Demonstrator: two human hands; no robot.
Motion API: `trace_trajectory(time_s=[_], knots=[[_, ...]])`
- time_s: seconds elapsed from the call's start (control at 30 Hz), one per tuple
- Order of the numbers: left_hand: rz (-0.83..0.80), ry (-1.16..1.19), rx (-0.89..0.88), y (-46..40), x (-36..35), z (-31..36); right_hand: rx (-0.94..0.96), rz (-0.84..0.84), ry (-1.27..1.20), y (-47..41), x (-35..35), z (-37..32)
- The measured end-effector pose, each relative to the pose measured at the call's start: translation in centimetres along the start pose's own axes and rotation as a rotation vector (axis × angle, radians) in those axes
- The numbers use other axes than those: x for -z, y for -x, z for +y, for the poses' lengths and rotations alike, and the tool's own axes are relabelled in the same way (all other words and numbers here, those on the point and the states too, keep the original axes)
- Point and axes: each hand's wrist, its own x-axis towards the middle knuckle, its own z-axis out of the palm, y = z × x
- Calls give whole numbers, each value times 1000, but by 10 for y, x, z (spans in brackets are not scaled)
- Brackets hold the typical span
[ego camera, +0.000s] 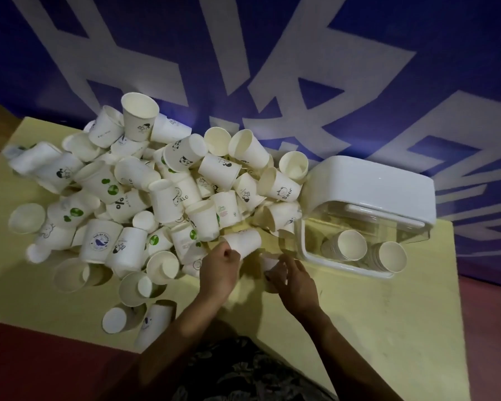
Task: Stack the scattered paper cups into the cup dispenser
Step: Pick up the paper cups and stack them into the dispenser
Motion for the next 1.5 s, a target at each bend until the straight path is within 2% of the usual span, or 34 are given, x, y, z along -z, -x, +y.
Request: trace_trajectory(time_s=[0.13,0.33,0.53,0.7,0.9,1.17,1.3,1.5], knots=[[72,-133,-294,23,-9,22,19,229,-23,24,28,14],[104,-173,-643,52,-33,60,94,533,26,57,66,37],[34,-115,-797,74,-71,95,105,698,-141,78,113,73],[-4,-152,-919,87,-104,118,25,808,-103,83,146,114],[-56,-336,-928,89,-141,130,31,718,-3,76,169,156],[-69,-499,-869,85,-174,145,146,371,255,39,169,180],[-55,-539,-808,83,-184,152,148,313,272,25,166,189],[-191,-822,-648,71,-199,145,147,280,270,15,164,199]])
